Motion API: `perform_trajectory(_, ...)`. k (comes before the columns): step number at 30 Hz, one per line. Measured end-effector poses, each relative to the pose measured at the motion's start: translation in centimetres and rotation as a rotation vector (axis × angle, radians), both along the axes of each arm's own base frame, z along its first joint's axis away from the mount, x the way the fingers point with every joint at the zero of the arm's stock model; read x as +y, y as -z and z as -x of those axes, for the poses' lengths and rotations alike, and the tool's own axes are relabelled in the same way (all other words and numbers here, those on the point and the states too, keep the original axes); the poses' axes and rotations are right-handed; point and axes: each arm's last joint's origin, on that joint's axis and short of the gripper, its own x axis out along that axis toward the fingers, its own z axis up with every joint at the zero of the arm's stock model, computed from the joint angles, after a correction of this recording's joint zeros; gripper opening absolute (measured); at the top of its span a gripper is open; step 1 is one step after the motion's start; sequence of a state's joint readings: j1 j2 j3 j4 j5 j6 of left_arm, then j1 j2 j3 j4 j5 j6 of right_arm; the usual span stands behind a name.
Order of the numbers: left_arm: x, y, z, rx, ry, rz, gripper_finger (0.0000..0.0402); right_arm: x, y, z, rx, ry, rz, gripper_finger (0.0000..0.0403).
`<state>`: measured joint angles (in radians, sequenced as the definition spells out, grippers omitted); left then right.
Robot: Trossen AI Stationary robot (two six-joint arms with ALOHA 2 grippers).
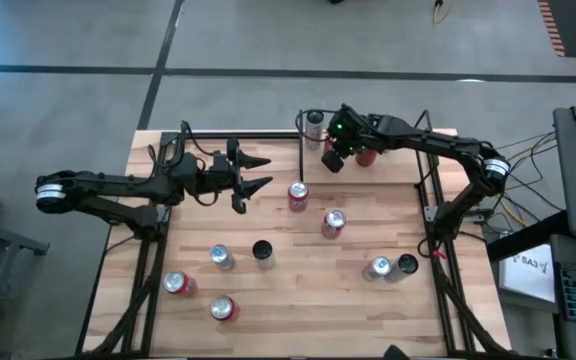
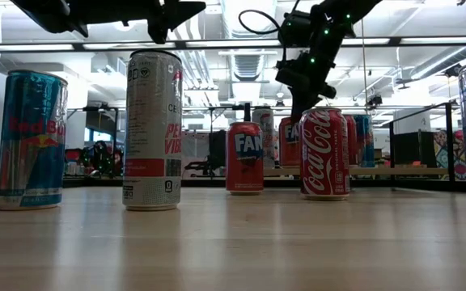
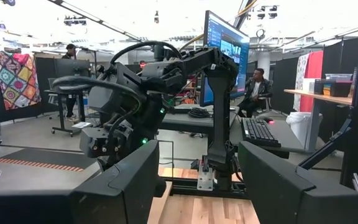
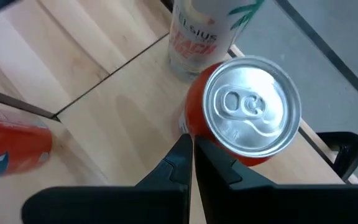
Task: Place canned beverage on shelf
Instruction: Put the bottom right orange soda can on the shelf
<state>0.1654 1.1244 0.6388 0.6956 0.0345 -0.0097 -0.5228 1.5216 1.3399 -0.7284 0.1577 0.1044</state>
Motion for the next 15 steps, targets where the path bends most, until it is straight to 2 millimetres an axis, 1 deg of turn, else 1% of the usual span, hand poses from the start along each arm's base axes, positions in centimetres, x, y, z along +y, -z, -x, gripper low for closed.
perform_trajectory(8,0.0,0.0,0.0,0.002,0.001,0.0,0.0205,0.4,-0.8,0.8,0.084,0.004,-0.059,0.0009)
perform_trajectory(15,0.0,0.0,0.0,0.003,0.0,-0.001,0.0205,-0.6,-0.5,0.8,0.071,0.031,-0.053,0.0009)
